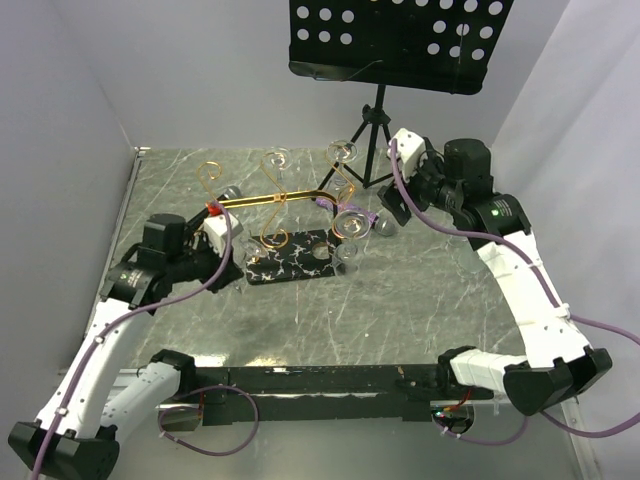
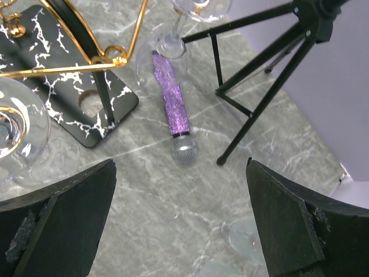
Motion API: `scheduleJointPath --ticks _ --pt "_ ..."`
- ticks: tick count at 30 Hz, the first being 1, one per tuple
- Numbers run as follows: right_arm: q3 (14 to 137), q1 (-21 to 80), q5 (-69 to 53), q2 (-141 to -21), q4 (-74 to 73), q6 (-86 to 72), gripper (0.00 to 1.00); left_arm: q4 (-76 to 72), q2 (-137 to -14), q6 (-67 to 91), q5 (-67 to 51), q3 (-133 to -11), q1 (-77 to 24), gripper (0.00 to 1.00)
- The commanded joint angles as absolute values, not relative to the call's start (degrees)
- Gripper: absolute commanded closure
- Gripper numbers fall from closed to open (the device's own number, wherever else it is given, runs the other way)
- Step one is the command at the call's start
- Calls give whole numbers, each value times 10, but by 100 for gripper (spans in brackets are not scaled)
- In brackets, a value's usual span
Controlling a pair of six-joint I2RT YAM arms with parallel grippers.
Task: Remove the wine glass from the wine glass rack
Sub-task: Place the wine glass at the center of the board.
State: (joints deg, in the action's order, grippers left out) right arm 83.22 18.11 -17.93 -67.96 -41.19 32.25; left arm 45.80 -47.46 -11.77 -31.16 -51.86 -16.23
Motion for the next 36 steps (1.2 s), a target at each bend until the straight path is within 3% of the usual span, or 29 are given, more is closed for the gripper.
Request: scheduleJointPath --ticks 1,10,15,25,33,36 --pt "854 194 -197 -699 -360 324 0 490 -475 -150 -320 -586 -145 99" --pt "873 213 -207 -732 -334 328 0 654 -474 -335 -347 -634 -145 99" --pt "884 219 -208 -744 -330 327 0 642 -454 -321 -345 -664 -145 99" --pt "890 229 -203 -754 -322 319 0 534 -396 -154 -211 -714 -98 99" --pt "896 254 -172 -759 -267 323 0 459 -453 48 -82 -791 22 99" --pt "876 277 -158 -746 -203 330 0 445 -479 123 -83 -815 72 99"
